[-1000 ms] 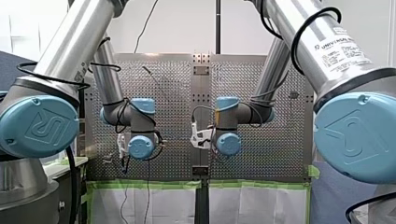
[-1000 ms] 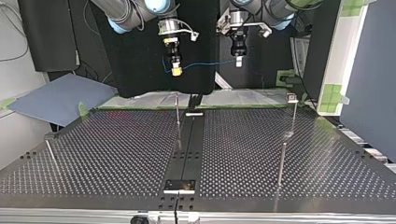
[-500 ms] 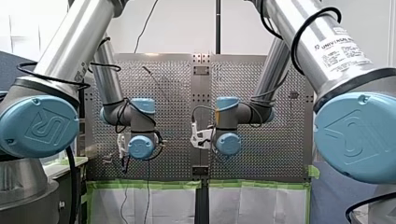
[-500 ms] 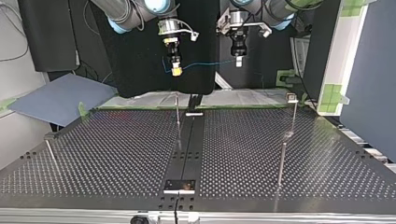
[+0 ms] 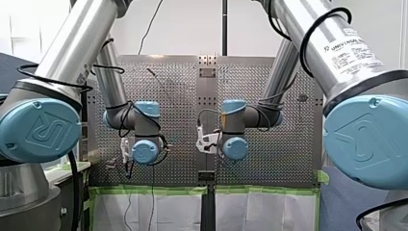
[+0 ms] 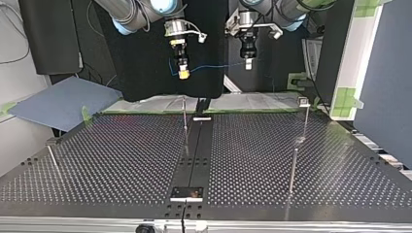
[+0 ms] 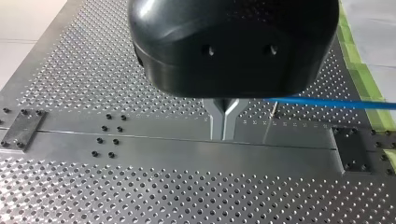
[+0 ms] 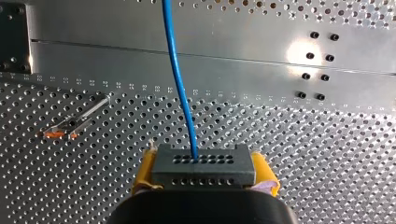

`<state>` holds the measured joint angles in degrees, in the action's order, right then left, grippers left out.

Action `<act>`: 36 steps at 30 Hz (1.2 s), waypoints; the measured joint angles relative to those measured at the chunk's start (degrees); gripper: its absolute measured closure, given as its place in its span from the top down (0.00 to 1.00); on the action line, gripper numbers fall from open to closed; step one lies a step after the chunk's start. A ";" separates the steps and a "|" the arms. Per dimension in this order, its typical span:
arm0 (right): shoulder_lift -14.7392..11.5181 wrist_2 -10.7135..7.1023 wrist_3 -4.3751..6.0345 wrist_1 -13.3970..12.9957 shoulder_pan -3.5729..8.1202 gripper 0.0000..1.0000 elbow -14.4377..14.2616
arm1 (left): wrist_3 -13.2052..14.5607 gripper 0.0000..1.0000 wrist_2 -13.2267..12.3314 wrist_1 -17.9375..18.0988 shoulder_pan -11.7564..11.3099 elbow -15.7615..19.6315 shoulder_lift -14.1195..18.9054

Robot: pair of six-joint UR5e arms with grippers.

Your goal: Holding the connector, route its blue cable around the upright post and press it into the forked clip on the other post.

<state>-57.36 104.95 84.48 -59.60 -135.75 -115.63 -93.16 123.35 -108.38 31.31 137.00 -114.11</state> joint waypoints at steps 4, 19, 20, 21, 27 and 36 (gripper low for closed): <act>0.00 0.00 0.00 0.00 0.00 0.00 0.00 | 0.00 0.00 0.00 0.00 0.00 0.00 0.00; 0.00 0.00 0.00 0.00 0.00 0.00 0.00 | 0.00 0.00 0.00 0.00 0.00 0.00 0.00; 0.00 0.00 0.00 0.00 0.00 0.00 0.00 | 0.00 0.00 0.00 0.00 0.00 0.00 0.00; 0.00 0.00 0.00 0.00 0.00 0.00 0.00 | 0.00 0.00 0.00 0.00 0.00 0.00 0.00; 0.00 0.00 0.00 0.00 0.00 0.00 0.00 | 0.00 0.00 0.02 0.00 0.02 0.02 0.00; 1.32 -0.07 -0.16 1.49 -0.89 0.00 -0.54 | 0.00 0.00 0.09 -0.08 0.33 0.08 0.00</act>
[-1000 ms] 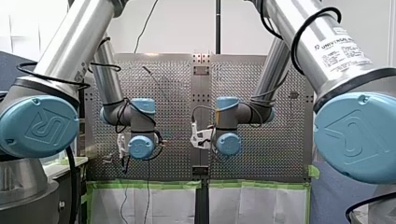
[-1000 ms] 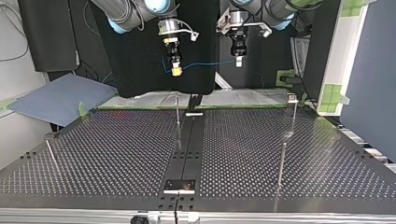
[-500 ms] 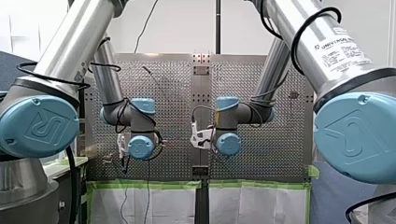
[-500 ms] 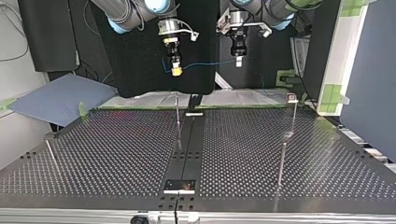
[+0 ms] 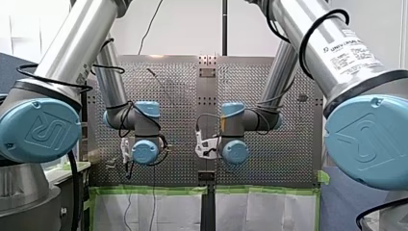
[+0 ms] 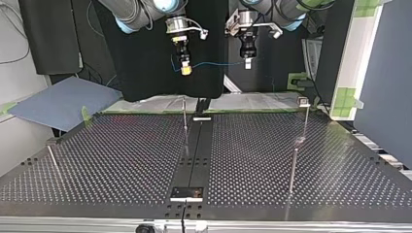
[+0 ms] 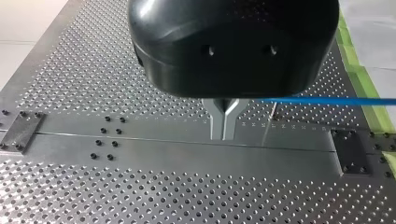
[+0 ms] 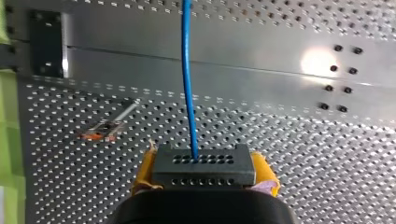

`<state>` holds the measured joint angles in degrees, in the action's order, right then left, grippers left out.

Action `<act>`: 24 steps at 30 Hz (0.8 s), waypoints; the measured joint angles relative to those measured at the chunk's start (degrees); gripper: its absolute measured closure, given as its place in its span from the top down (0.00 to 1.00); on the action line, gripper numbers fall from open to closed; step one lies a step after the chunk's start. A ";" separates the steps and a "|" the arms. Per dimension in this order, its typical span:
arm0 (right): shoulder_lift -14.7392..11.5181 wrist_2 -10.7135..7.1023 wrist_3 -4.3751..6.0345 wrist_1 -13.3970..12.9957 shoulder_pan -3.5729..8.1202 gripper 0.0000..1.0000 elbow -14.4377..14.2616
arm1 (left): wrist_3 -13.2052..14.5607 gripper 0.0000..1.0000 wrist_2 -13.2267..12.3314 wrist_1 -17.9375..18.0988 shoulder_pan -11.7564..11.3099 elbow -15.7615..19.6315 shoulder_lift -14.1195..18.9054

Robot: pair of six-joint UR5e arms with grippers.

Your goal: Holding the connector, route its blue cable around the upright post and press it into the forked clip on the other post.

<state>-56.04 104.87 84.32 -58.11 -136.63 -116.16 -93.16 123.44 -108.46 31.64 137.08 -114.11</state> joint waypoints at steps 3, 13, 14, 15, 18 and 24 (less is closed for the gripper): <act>0.25 -0.01 -0.02 0.32 -0.13 0.00 -0.06 | 0.00 0.00 0.00 0.00 0.01 0.00 0.00; 0.34 -0.01 -0.02 0.44 -0.17 0.00 -0.08 | 0.00 0.00 0.00 0.00 0.02 0.01 0.00; 0.35 -0.01 -0.02 0.44 -0.17 0.00 -0.08 | 0.00 0.00 0.00 0.00 0.02 0.00 0.00; 0.34 -0.01 -0.02 0.44 -0.17 0.00 -0.08 | 0.00 0.06 0.00 0.00 0.02 0.00 0.00; 0.35 -0.01 -0.02 0.44 -0.17 0.00 -0.08 | 0.26 0.06 0.25 0.24 -0.14 0.27 -0.26; 0.35 -0.01 -0.02 0.44 -0.17 0.00 -0.08 | 2.82 0.06 1.20 2.85 -0.40 2.62 -2.83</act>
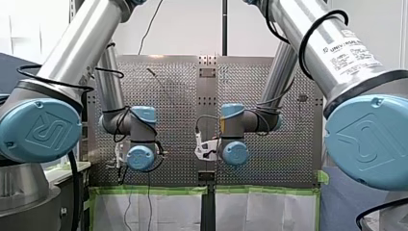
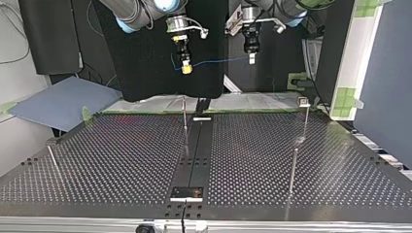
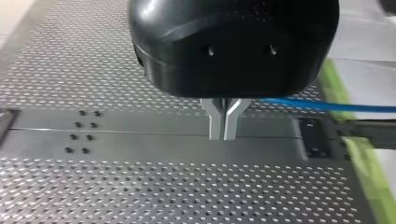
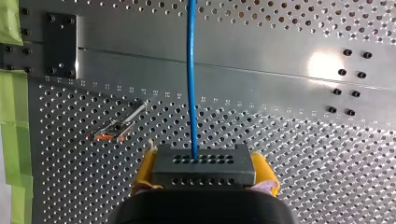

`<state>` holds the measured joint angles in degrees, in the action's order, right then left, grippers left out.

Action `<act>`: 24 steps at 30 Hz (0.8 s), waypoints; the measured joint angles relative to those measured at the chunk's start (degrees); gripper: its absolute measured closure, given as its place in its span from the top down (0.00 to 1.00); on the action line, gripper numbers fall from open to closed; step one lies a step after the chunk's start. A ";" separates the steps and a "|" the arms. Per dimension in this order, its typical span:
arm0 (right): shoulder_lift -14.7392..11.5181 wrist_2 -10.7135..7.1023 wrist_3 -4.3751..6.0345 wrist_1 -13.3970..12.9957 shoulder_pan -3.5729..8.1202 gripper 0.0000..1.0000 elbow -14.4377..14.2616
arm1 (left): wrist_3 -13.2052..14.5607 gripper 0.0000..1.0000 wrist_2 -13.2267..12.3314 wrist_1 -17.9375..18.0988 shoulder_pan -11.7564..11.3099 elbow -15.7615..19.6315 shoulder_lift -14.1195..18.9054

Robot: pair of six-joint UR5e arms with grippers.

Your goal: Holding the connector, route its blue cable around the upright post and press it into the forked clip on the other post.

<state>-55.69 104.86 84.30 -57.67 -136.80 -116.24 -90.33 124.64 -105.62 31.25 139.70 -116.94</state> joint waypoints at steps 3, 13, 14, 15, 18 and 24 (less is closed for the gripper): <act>0.00 0.00 0.00 0.00 0.00 0.00 0.00 | 1.08 0.06 0.09 1.52 -0.01 0.60 -1.53; 0.00 0.00 0.00 0.00 0.00 0.00 0.00 | 1.56 0.06 0.12 6.40 -0.03 0.80 -6.43; 0.00 0.00 0.00 0.00 0.00 0.00 0.00 | 1.57 0.06 0.12 6.87 -0.03 0.81 -6.89; 0.00 0.00 0.00 0.00 0.00 0.00 0.00 | 1.57 0.06 0.12 7.32 -0.03 0.81 -7.36; 0.00 0.00 0.00 0.00 0.00 0.00 0.00 | 1.57 0.06 0.12 8.24 -0.03 0.81 -8.94; 0.17 0.99 0.99 1.01 -0.99 0.00 -0.93 | 0.11 0.06 -1.36 9.41 -0.46 2.30 -8.92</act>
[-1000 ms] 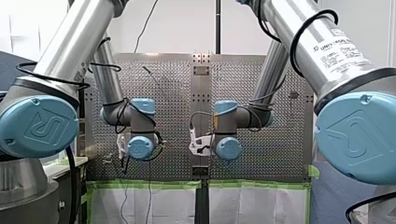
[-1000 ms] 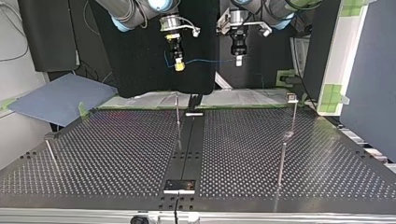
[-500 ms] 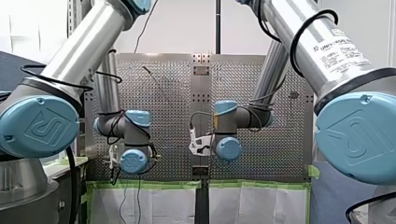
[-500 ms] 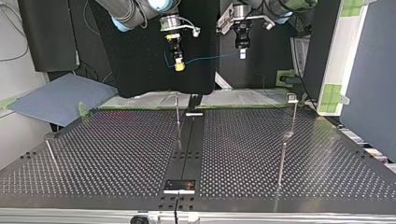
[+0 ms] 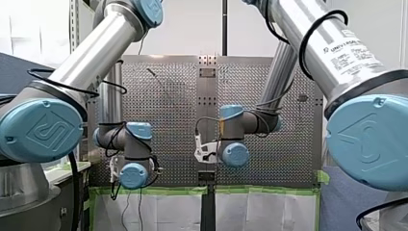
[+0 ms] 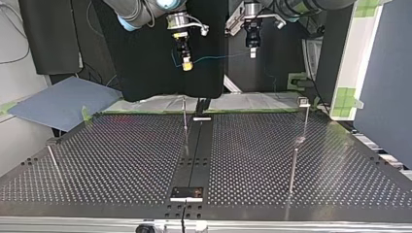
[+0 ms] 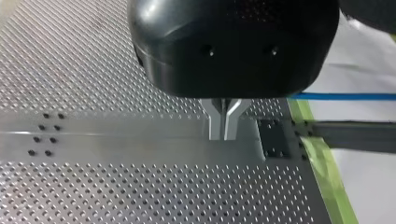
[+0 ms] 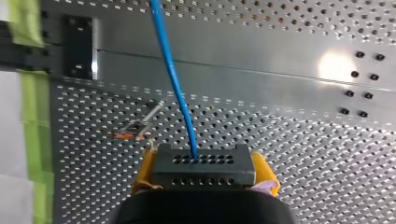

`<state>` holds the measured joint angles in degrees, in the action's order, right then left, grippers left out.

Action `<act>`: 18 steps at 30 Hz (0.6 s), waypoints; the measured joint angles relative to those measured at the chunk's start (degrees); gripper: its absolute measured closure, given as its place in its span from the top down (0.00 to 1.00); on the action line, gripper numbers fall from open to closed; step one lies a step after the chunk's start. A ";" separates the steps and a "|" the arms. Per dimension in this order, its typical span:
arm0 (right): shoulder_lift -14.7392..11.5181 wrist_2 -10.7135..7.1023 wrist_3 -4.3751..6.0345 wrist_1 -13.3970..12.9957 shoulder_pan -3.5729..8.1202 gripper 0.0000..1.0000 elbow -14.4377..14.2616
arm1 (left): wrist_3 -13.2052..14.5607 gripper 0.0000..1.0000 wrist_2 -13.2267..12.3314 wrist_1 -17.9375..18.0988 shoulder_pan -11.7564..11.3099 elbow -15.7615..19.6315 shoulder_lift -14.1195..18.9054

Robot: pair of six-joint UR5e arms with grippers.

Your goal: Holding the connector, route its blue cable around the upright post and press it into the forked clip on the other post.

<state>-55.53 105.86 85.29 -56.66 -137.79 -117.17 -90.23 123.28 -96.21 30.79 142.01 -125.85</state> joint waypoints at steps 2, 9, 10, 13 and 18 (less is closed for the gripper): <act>-0.50 0.82 0.83 0.80 -0.57 0.00 -0.41 | -0.86 0.10 -0.36 -0.45 0.43 0.51 0.87; -3.40 2.73 3.94 3.92 -0.86 0.00 -0.73 | -4.19 0.13 -0.37 -3.50 0.32 1.01 4.23; -3.95 2.52 4.50 4.47 -0.76 0.00 -0.73 | -4.83 0.13 -0.16 -4.13 0.25 1.16 4.86; -5.32 2.01 5.87 5.73 -0.56 0.00 -0.73 | -6.46 0.13 0.32 -5.75 0.05 1.40 6.49; -7.87 0.47 8.31 6.50 -0.37 0.00 -0.57 | -8.28 0.13 0.83 -8.52 -0.08 1.02 9.23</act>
<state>-63.39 106.32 93.60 -50.16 -138.16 -117.74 -98.50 124.12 -104.72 30.71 143.03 -116.62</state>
